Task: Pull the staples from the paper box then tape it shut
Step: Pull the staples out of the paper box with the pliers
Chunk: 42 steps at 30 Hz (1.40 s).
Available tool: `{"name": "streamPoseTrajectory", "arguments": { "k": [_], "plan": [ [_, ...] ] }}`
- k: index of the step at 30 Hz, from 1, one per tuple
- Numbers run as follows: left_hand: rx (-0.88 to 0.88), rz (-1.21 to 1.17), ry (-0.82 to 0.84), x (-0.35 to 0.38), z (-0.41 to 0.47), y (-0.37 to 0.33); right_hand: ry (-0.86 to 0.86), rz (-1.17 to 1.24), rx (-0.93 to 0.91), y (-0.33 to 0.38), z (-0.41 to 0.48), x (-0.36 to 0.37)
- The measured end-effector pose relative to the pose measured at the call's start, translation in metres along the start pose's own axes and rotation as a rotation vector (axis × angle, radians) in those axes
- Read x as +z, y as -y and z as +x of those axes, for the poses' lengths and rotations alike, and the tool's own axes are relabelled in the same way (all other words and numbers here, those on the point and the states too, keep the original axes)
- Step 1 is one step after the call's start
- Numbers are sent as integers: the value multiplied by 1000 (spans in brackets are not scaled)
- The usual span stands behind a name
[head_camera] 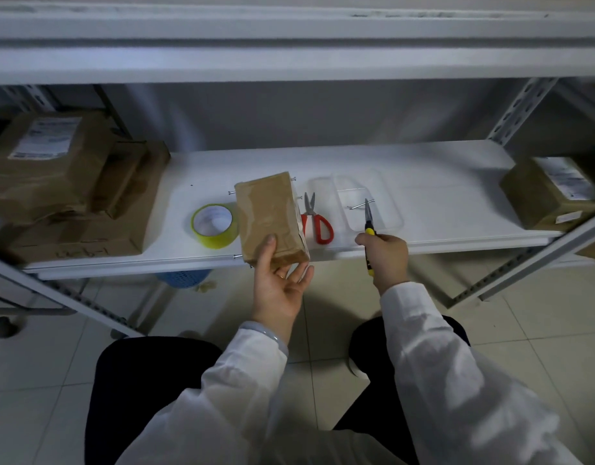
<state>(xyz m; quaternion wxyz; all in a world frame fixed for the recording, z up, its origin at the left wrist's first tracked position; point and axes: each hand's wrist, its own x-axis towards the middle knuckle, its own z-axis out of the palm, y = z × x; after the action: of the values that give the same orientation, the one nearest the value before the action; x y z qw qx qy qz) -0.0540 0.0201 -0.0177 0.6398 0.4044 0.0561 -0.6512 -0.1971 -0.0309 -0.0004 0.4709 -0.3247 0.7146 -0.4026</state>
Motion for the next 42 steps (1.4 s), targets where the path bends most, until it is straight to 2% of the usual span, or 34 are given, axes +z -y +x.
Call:
{"name": "streamPoseTrajectory", "arguments": {
  "k": [5, 15, 18, 21, 23, 32, 37, 40, 42],
  "plan": [
    [-1, 6, -14, -2, 1, 2, 7, -105, 9, -1, 4, 0],
    [11, -2, 7, -5, 1, 1, 60, -22, -35, 7, -7, 6],
    [2, -1, 13, -4, 1, 2, 206, 48, -27, 15, -22, 16],
    [-6, 10, 55, -1, -2, 4, 459, 94, 2, 25, -42, 29],
    [-3, 9, 97, -1, -3, 4, 563, 146, -9, 29, -50, 35],
    [8, 222, 217, -20, -5, -13, 561, 180, -26, 29, -50, 42],
    [-4, 188, 149, -35, 3, -38, 570, 170, -14, 25, -44, 38],
    [56, 319, 123, -32, 8, -59, 610, 134, -31, 24, -43, 34],
    [111, 423, 212, -24, 8, -67, 638, 87, -51, 23, -44, 32]
  ]
}}
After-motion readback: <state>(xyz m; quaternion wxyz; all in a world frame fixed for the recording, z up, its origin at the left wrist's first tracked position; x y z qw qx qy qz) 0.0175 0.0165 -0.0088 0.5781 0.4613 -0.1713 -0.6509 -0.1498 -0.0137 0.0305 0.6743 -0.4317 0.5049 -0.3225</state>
